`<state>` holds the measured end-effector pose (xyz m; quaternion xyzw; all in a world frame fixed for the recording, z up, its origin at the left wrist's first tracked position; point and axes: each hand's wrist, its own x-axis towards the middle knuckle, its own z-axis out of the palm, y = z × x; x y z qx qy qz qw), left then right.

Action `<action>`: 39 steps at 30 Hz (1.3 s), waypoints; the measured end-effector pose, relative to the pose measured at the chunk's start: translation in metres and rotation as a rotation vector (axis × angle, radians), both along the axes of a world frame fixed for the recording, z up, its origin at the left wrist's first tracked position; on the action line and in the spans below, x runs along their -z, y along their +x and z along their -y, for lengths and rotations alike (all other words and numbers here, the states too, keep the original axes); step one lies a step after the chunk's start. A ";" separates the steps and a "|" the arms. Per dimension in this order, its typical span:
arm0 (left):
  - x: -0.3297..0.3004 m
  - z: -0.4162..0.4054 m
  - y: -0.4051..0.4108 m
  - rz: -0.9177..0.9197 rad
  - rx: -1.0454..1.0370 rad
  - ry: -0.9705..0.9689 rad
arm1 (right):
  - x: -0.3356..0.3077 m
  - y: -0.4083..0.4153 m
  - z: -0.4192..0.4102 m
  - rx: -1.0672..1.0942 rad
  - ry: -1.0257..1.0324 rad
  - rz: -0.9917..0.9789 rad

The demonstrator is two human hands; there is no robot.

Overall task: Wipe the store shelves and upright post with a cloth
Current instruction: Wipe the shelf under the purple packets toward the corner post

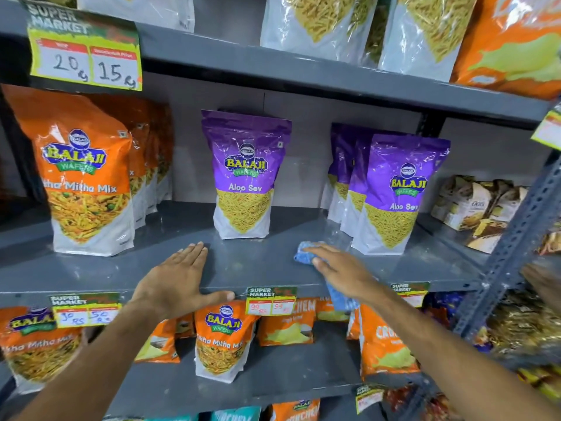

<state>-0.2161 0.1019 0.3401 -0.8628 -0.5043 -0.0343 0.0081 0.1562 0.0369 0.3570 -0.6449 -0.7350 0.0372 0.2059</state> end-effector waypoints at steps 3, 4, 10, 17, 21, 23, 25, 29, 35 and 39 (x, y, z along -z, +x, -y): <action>0.000 0.000 0.000 0.010 0.008 0.014 | -0.003 -0.004 -0.029 0.127 -0.043 0.075; 0.000 0.000 0.000 0.011 0.010 0.015 | -0.004 -0.015 -0.034 0.142 -0.035 0.099; 0.001 0.002 -0.002 0.022 0.039 0.066 | -0.002 -0.090 -0.015 -0.024 0.044 0.040; 0.011 0.015 0.012 0.073 0.107 0.098 | 0.006 -0.093 0.042 -0.189 0.154 -0.022; 0.009 0.035 0.064 0.075 0.233 0.122 | 0.012 -0.052 0.064 -0.231 0.164 -0.011; 0.004 0.042 0.100 0.092 0.286 0.119 | 0.012 -0.021 0.073 -0.199 0.168 0.014; -0.001 0.048 0.138 0.112 0.327 0.108 | 0.011 0.014 0.084 -0.155 0.172 0.046; -0.009 0.057 0.211 0.150 0.345 0.080 | 0.008 0.078 0.102 -0.058 0.130 0.075; -0.013 0.056 0.288 0.183 0.239 0.037 | -0.003 0.153 0.112 0.005 0.083 0.010; -0.009 0.047 0.307 0.138 0.175 0.019 | -0.019 0.211 0.112 0.096 0.265 -0.281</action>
